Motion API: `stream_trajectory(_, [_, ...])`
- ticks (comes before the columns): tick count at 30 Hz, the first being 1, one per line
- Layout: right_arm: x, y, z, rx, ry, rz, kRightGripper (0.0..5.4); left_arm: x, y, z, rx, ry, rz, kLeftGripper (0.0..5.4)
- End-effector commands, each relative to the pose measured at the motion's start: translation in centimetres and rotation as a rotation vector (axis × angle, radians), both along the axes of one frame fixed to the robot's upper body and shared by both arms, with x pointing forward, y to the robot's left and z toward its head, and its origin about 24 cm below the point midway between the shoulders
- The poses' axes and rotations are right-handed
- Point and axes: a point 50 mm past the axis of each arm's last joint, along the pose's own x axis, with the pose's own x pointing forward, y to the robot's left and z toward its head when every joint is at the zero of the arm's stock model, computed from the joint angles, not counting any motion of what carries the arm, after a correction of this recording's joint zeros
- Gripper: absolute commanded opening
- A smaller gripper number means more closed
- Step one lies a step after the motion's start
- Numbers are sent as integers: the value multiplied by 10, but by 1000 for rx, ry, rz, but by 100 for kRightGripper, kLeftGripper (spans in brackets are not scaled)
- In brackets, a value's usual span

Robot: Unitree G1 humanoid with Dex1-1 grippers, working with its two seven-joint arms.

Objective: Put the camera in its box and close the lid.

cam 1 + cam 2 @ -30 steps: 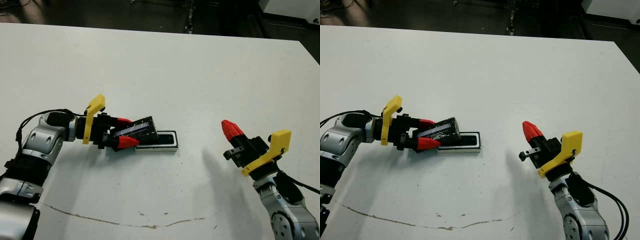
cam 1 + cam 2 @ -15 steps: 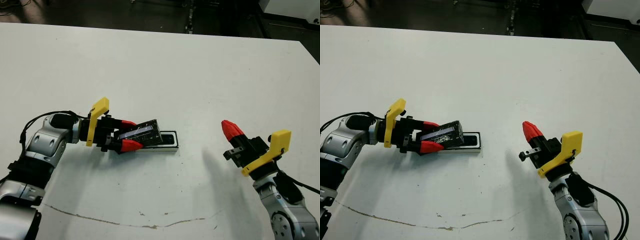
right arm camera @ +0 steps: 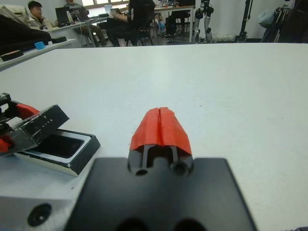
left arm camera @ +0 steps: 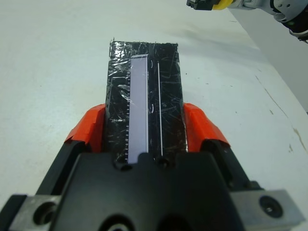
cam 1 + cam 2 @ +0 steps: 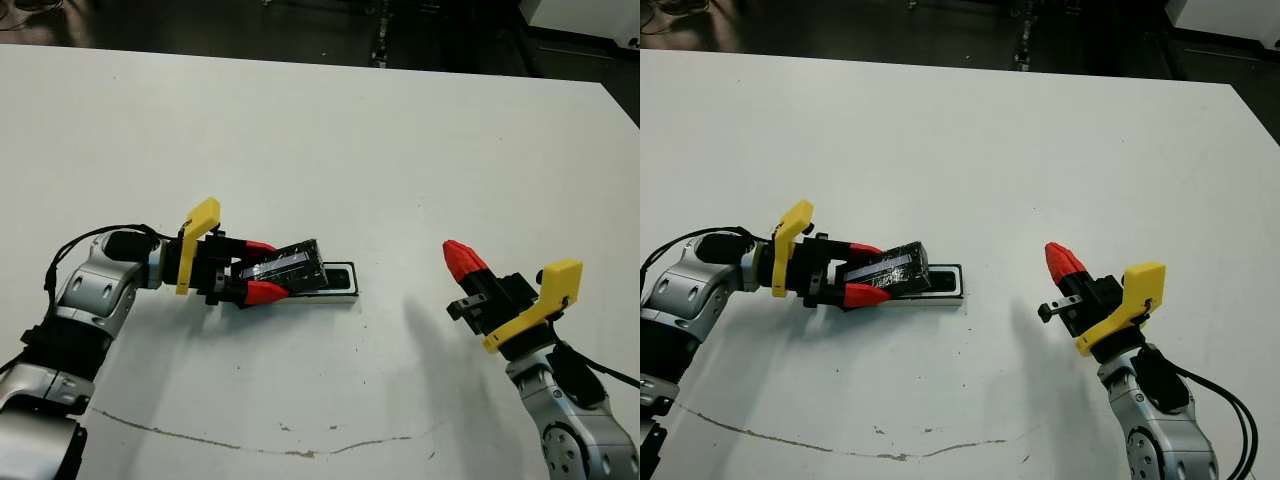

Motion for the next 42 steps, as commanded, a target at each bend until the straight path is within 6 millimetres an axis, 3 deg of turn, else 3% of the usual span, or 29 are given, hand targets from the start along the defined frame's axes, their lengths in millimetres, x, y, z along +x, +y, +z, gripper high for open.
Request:
stream_trajectory(1, [-2, -5, -3, -17, 18, -9, 0, -10, -11, -25, 8, 72, -26, 316])
stream_trajectory(25, [-2, -4, -3, -8, 23, -13, 0, -12, -54, -49, -56, 98, -54, 316])
stream_trajectory(42, [-1, -4, -2, -12, 26, -14, 0, -11, -73, -52, -98, 109, -106, 316])
